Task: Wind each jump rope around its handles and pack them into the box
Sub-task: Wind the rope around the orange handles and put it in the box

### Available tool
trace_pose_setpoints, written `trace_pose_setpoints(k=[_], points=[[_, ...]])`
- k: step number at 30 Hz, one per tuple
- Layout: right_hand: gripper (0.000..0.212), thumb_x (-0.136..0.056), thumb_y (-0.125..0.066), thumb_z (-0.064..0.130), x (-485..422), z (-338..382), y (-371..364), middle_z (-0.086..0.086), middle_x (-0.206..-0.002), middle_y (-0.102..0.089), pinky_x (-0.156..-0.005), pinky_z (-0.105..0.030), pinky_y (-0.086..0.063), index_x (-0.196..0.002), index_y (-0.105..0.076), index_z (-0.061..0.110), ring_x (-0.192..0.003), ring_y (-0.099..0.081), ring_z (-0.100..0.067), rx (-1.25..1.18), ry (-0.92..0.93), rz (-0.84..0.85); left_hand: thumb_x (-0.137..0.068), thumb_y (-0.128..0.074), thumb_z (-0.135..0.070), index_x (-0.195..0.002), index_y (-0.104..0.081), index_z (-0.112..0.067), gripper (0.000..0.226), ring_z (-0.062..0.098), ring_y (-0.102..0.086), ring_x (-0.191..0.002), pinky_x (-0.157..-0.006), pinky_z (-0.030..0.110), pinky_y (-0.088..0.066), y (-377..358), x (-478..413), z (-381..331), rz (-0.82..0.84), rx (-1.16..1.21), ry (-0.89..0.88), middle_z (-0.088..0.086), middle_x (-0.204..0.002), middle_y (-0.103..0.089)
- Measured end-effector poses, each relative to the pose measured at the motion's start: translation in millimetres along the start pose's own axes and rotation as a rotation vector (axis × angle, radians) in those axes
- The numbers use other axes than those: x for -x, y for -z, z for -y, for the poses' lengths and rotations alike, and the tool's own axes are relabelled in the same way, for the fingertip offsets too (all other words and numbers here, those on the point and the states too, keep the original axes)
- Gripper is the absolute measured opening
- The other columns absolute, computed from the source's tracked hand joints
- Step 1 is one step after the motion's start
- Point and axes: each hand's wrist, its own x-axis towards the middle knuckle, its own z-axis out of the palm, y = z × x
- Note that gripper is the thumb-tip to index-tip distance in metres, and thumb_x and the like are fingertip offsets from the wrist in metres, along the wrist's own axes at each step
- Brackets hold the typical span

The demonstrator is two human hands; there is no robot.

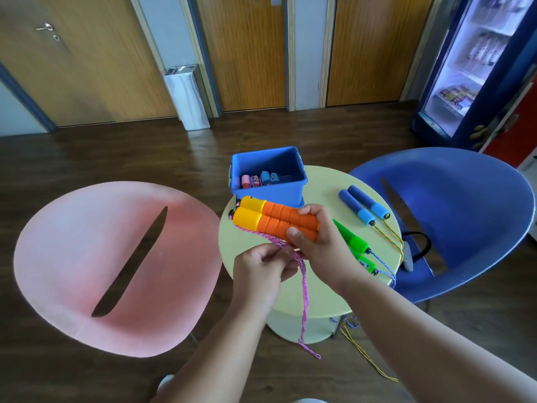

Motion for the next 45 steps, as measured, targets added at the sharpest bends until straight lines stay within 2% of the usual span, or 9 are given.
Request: trace_pose_setpoints(k=[8,14,18,23,27,31,35,41,45], points=[[0.02,-0.105,-0.054,0.013,5.1,-7.6,1.6,-0.017,-0.094,-0.063,-0.065,-0.054,-0.062,-0.118,-0.04,0.02,-0.066,-0.064,-0.032,0.073,-0.044,0.041,-0.092,-0.076,-0.012,-0.07,-0.078,-0.013,0.022,0.01,-0.065,-0.058,-0.062,0.024,-0.056,6.8,-3.5,-0.6,0.031,-0.201,-0.156,0.001,-0.063,-0.073],[0.019,-0.106,-0.051,0.013,5.4,-10.2,2.9,-0.009,-0.077,-0.054,-0.052,-0.036,-0.053,-0.12,-0.039,0.017,-0.052,-0.051,-0.018,0.059,-0.058,0.046,-0.087,-0.081,-0.033,-0.069,-0.076,-0.024,0.021,0.006,-0.06,-0.064,-0.057,0.014,-0.04,14.5,-17.1,10.2,-0.016,-0.494,-0.362,-0.016,-0.066,-0.068],[0.018,-0.105,-0.054,0.01,1.0,-10.5,4.9,-0.015,-0.081,-0.055,-0.052,-0.031,-0.042,-0.116,-0.044,0.019,-0.055,-0.048,-0.012,-0.072,-0.108,0.027,-0.09,-0.073,-0.051,-0.077,-0.072,-0.025,0.03,0.005,-0.064,-0.07,-0.063,0.025,-0.045,10.7,-18.5,14.0,0.002,-0.468,-0.233,-0.015,-0.073,-0.071],[0.021,-0.103,-0.057,0.003,-7.3,-5.5,11.5,-0.004,-0.074,-0.046,-0.05,-0.03,-0.038,-0.109,-0.046,0.019,-0.053,-0.04,-0.013,-0.098,-0.071,0.003,-0.092,-0.037,-0.071,-0.115,-0.07,-0.032,0.056,0.0,-0.065,-0.114,-0.102,0.032,-0.047,7.6,-4.6,36.2,0.48,-0.315,0.107,-0.015,-0.119,-0.072],[0.023,-0.102,-0.058,0.002,-15.4,-9.0,27.1,-0.002,-0.072,-0.043,-0.048,-0.027,-0.034,-0.107,-0.046,0.021,-0.054,-0.034,-0.015,-0.035,-0.067,-0.002,-0.104,-0.054,-0.042,-0.101,-0.065,-0.008,0.035,0.009,-0.068,-0.093,-0.097,0.04,-0.047,9.6,11.8,41.4,0.66,-0.472,0.049,0.005,-0.099,-0.078],[0.024,-0.1,-0.06,0.003,-14.1,-12.3,42.4,-0.008,-0.073,-0.043,-0.048,-0.029,-0.033,-0.104,-0.049,0.023,-0.057,-0.038,-0.02,0.155,-0.056,-0.027,-0.094,-0.064,-0.041,-0.081,-0.066,-0.027,0.019,0.017,-0.064,-0.062,-0.071,0.04,-0.05,29.9,14.3,18.4,0.621,-0.508,0.019,0.0,-0.065,-0.067],[0.025,-0.098,-0.061,0.001,0.8,-14.0,43.2,0.005,-0.078,-0.055,-0.052,-0.016,-0.04,-0.103,-0.051,0.023,-0.058,-0.048,-0.004,0.324,0.002,0.021,-0.101,-0.065,-0.021,-0.087,-0.069,-0.009,0.02,0.007,-0.047,-0.052,-0.058,0.028,-0.049,62.4,4.9,-40.5,0.465,-0.428,-0.099,-0.011,-0.056,-0.05],[0.04,-0.074,-0.081,0.063,39.3,-4.3,8.4,0.003,-0.079,-0.065,-0.059,-0.044,-0.053,-0.092,-0.057,0.035,-0.066,-0.058,-0.018,0.343,0.207,0.125,-0.097,-0.068,-0.032,-0.077,-0.069,-0.026,0.022,0.003,-0.055,-0.06,-0.057,0.025,-0.045,69.5,-22.5,-115.0,0.257,-0.874,-0.517,-0.01,-0.065,-0.063],[0.026,-0.081,-0.082,0.033,44.8,13.2,-13.2,0.004,-0.077,-0.067,-0.057,-0.049,-0.058,-0.086,-0.057,0.036,-0.061,-0.061,-0.017,0.211,0.324,0.034,-0.099,-0.063,-0.038,-0.079,-0.07,-0.026,0.024,0.013,-0.062,-0.069,-0.061,0.038,-0.05,50.1,-31.2,-140.0,0.205,-1.006,-0.621,-0.003,-0.073,-0.067]])
